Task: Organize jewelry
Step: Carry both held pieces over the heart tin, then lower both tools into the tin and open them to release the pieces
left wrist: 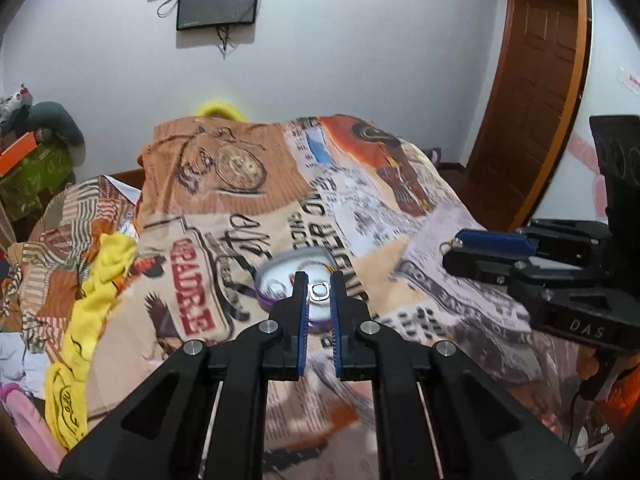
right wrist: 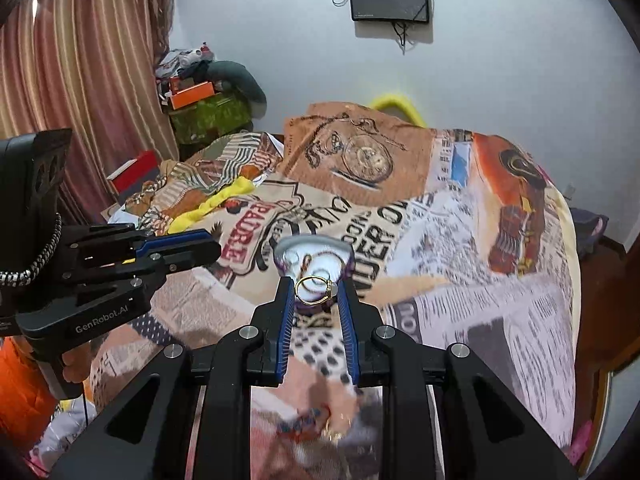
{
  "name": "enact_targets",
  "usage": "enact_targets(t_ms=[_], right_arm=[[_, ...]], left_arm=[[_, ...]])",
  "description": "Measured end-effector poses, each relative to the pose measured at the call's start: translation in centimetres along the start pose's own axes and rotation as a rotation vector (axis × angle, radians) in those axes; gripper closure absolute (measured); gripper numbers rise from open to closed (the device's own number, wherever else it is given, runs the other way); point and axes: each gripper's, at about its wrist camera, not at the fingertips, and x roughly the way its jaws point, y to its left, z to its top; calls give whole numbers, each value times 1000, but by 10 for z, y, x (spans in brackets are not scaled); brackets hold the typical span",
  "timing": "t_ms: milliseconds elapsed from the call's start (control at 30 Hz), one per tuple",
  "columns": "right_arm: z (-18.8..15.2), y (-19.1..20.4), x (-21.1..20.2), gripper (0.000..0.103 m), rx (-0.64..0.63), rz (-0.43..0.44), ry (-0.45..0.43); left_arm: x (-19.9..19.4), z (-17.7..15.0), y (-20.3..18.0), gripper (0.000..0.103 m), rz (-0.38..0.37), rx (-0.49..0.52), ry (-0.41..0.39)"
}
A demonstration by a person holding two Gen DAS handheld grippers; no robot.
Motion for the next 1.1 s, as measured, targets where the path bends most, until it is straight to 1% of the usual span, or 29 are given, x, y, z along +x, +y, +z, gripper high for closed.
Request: enact_targets(t_ms=[100, 233, 400, 600, 767, 867, 933, 1100], right_arm=[[9, 0, 11, 83, -8, 7, 4], [19, -3, 27, 83, -11, 10, 13], [27, -9, 54, 83, 0, 16, 48], [31, -17, 88, 83, -3, 26, 120], [31, -15, 112, 83, -31, 32, 172], [30, -11, 125, 83, -56, 33, 202], [30, -10, 134, 83, -69, 38, 221], [28, -8, 150, 83, -86, 39, 252]], left_arm=[[8, 9, 8, 95, 7, -10, -8], [25, 17, 21, 95, 5, -28, 1], [53, 24, 32, 95, 1, -39, 39], [89, 24, 41, 95, 0, -35, 95], [113, 21, 48, 95, -25, -56, 146], [127, 18, 54, 95, -78, -87, 187], [133, 17, 57, 95, -94, -96, 205], [145, 15, 62, 95, -107, -105, 235]])
